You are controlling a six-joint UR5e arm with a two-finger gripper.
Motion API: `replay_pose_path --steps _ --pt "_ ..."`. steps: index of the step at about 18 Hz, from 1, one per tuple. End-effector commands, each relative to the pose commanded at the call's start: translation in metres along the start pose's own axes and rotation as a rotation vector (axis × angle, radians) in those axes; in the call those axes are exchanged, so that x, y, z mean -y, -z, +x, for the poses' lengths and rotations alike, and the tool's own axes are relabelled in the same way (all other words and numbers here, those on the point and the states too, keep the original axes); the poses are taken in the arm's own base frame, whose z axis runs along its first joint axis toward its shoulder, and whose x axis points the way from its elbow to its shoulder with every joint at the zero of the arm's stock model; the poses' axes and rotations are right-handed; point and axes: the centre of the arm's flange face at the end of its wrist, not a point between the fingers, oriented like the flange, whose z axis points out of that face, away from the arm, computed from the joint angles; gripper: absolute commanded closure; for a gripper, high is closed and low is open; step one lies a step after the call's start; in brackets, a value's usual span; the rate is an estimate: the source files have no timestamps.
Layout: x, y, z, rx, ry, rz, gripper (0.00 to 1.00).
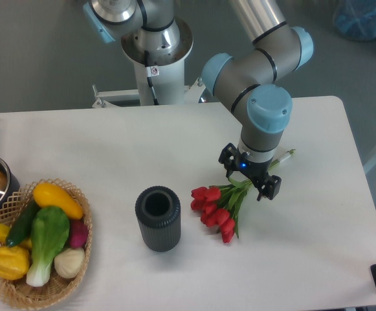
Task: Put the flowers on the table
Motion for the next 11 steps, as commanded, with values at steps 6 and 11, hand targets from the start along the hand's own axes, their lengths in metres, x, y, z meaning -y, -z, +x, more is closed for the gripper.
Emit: replay_pose_path --steps 6,11 --pt "-0.0025 0.0054 -0.0036 0.010 0.012 0.004 0.00" --pt "0.0026 0.0089 -0.0034 0.027 -0.009 0.010 0.00"
